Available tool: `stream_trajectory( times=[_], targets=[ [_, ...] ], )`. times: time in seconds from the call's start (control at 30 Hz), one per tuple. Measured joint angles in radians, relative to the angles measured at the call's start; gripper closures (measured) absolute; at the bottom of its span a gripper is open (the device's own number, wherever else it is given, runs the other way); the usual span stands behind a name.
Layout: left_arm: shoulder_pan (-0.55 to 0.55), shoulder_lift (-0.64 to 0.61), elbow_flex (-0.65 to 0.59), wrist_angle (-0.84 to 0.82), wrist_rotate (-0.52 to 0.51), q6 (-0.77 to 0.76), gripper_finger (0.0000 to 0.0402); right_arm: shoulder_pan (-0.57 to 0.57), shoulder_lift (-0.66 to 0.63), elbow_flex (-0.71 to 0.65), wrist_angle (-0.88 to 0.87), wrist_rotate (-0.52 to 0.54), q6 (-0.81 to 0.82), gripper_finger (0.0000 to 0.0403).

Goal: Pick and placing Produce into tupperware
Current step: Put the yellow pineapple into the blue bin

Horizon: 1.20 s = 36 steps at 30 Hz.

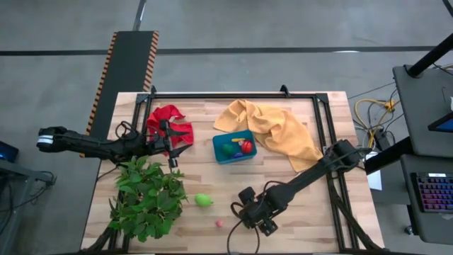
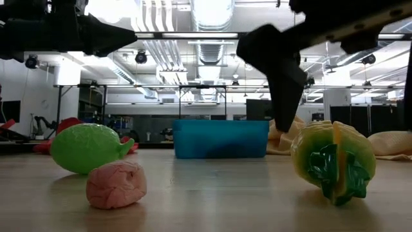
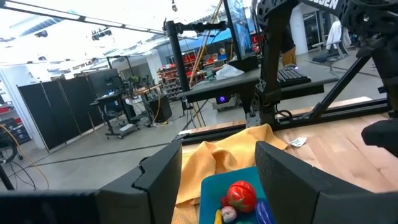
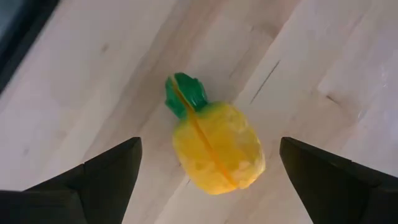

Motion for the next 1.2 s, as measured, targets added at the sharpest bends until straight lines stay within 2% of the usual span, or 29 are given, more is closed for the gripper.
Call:
stream_trajectory(
  times=[0.33, 0.67, 1.2],
  targets=[
    [0.000, 0.006, 0.000, -0.001, 0.000, 0.000, 0.0212, -0.002, 0.019, -0.007, 0.038, 0.041, 0.032, 0.0033],
    [0.000, 0.010, 0.000, 0.000, 0.000, -0.004, 0.0212, -0.002, 0.021, -0.041, 0.058, 0.043, 0.040, 0.0089],
    [0.000, 0.016, 0.000, -0.001, 0.000, -0.004, 0.0212, -0.002, 0.020, -0.090, 0.130, 0.036, 0.059, 0.0136]
  ],
)
